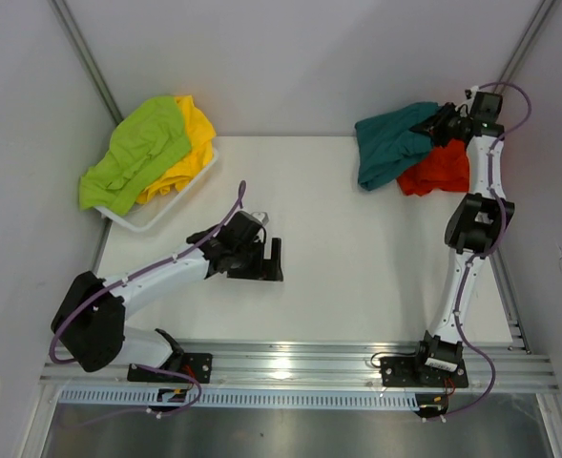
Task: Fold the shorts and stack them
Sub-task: Neatly place the folded shorts to the corner
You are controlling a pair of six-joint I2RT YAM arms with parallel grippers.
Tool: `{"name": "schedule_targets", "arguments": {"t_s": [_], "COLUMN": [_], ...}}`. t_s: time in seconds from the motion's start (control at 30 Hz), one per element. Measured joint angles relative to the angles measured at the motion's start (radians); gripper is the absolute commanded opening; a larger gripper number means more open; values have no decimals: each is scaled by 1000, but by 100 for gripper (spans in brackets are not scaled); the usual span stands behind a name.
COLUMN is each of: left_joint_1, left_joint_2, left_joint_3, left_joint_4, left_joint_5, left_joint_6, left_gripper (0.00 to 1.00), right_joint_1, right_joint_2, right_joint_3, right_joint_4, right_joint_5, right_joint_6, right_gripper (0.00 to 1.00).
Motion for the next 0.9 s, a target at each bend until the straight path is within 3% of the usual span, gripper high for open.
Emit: {"name": "schedule_targets", "arguments": {"t_s": [0.37,0.67,0.9], "left_joint_1": [0,-6,-26], "left_joint_2": [40,119,143], "left_joint_3": [108,153,183], "left_joint_4": [-49,-60,-77], "left_joint_5": [-6,-6,-6], "left_joint_6": [8,8,8], "left_gripper": [95,95,95], "right_joint_1": [-164,-211,-225], "right_joint_2": [2,59,87], "right_joint_3": [33,36,16], "right_joint_4": [74,107,85], "right_joint_5": [-99,-171,-77], "right_joint_6": [82,69,-15], "right_gripper": [0,0,0]}}
